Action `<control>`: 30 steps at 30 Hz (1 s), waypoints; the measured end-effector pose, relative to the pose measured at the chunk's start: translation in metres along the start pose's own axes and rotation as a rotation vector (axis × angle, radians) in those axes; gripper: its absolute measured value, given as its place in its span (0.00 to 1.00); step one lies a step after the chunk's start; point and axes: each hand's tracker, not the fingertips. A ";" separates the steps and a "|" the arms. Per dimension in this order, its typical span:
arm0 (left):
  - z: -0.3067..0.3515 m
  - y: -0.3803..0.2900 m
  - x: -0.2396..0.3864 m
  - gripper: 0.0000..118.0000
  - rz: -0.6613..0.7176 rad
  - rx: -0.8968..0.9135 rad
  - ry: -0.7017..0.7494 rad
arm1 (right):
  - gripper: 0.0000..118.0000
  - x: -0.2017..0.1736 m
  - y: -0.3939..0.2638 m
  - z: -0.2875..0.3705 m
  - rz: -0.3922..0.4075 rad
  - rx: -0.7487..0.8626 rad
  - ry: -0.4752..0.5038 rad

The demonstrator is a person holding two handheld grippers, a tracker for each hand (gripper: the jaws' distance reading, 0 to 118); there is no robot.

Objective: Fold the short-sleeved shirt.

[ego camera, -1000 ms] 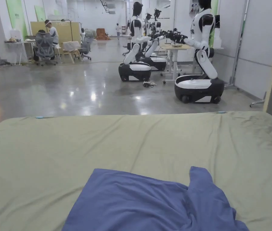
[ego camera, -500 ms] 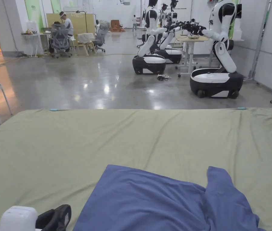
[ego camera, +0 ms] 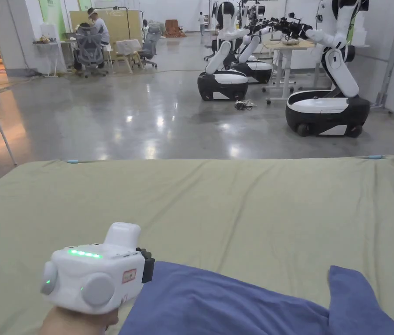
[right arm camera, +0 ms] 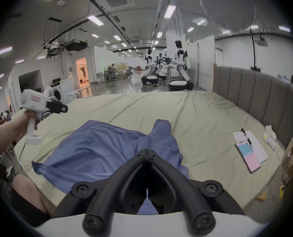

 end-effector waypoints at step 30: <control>-0.093 -0.003 -0.004 0.00 0.251 -0.100 -0.069 | 0.00 0.053 0.001 -0.047 -0.007 -0.089 -0.141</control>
